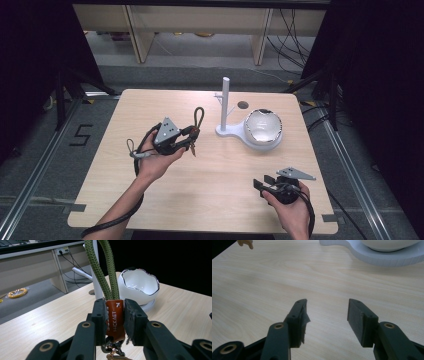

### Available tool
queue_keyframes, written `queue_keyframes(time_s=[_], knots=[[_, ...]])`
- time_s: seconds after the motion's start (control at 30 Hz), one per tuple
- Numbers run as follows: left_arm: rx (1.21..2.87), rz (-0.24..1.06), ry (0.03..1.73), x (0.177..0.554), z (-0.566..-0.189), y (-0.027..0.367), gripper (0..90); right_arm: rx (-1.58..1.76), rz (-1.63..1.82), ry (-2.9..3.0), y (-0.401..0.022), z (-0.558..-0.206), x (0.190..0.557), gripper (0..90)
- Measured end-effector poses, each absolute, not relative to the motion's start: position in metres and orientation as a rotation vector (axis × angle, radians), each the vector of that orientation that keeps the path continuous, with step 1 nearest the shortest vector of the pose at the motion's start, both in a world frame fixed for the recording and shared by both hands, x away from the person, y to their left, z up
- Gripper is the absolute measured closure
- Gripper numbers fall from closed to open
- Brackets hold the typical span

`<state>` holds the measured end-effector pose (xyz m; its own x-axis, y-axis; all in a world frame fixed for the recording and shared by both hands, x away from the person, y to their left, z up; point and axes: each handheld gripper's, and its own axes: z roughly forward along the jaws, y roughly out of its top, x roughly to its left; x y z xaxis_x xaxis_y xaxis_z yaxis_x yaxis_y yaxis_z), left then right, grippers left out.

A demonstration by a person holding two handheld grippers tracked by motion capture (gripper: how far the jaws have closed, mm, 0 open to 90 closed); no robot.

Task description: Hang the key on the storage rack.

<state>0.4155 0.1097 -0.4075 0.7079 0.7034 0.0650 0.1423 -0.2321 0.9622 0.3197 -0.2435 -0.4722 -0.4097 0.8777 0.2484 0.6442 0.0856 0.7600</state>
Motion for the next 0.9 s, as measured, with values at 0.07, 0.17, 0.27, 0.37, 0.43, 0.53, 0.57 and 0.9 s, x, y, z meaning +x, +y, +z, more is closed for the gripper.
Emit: queue_keyframes(time_s=[0.07, 0.17, 0.27, 0.37, 0.43, 0.53, 0.57, 0.9], knots=[[1.758, 0.601, 0.676, 0.416, -0.409, 0.109, 70.8, 1.523, 1.230, 2.102, -0.243, -0.473, 0.319, 50.6], [1.758, 0.601, 0.677, 0.417, -0.410, 0.108, 70.8, 1.518, 1.237, 2.101, -0.242, -0.474, 0.320, 50.6], [1.757, 0.605, 0.680, 0.419, -0.410, 0.107, 70.8, 1.519, 1.244, 2.098, -0.242, -0.473, 0.320, 50.5], [1.755, 0.609, 0.680, 0.421, -0.409, 0.106, 70.8, 1.524, 1.236, 2.093, -0.242, -0.473, 0.320, 50.5], [1.755, 0.607, 0.679, 0.422, -0.408, 0.105, 70.8, 1.524, 1.235, 2.097, -0.242, -0.473, 0.320, 50.6], [1.751, 0.608, 0.680, 0.423, -0.407, 0.104, 70.8, 1.555, 1.225, 2.094, -0.241, -0.470, 0.318, 50.6], [1.749, 0.608, 0.680, 0.424, -0.407, 0.104, 70.8, 1.523, 1.224, 2.100, -0.242, -0.471, 0.319, 50.6], [1.741, 0.608, 0.688, 0.428, -0.405, 0.102, 70.8, 1.511, 1.216, 2.090, -0.243, -0.470, 0.319, 50.6]])
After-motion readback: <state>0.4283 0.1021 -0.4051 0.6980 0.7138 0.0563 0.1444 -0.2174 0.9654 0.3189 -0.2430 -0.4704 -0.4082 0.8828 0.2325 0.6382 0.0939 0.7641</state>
